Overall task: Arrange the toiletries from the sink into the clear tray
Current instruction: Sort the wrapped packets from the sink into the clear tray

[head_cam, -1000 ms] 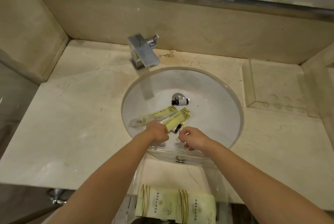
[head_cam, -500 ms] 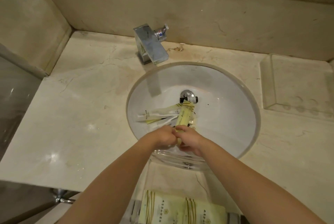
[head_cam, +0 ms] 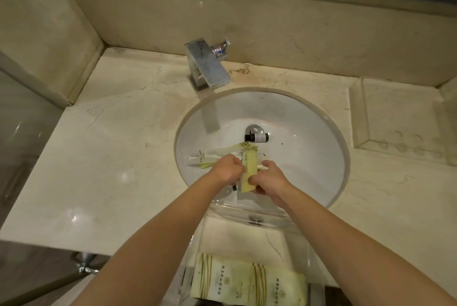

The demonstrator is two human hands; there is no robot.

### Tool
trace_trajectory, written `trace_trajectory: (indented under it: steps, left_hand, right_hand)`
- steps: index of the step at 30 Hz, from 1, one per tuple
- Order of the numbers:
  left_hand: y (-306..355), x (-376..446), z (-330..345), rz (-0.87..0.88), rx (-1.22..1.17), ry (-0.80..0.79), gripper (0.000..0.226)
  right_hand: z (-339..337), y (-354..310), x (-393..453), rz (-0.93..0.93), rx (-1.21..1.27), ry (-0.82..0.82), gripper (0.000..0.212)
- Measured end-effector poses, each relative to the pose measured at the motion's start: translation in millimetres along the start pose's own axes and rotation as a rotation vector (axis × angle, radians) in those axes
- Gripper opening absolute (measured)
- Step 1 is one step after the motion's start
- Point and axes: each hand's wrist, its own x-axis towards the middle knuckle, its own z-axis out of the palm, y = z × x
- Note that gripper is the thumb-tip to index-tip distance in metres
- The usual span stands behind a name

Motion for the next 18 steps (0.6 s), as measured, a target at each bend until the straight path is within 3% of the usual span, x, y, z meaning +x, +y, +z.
trace_trajectory:
  steps: [6,11,18]
  left_hand:
    - [8,-16,7,-0.050,-0.209,-0.018,0.031]
    - [16,-36,4,-0.044,-0.386,-0.055,0.014]
    - [32,-65,1,0.058,-0.460,-0.093,0.036]
  right_hand:
    - [-3,-4,-27,-0.273,-0.386,-0.004,0.036]
    - [-8,-7,-50,-0.418,-0.397,-0.011,0.040]
    - [-18,-9,-85,-0.510,-0.286,0.065,0.059]
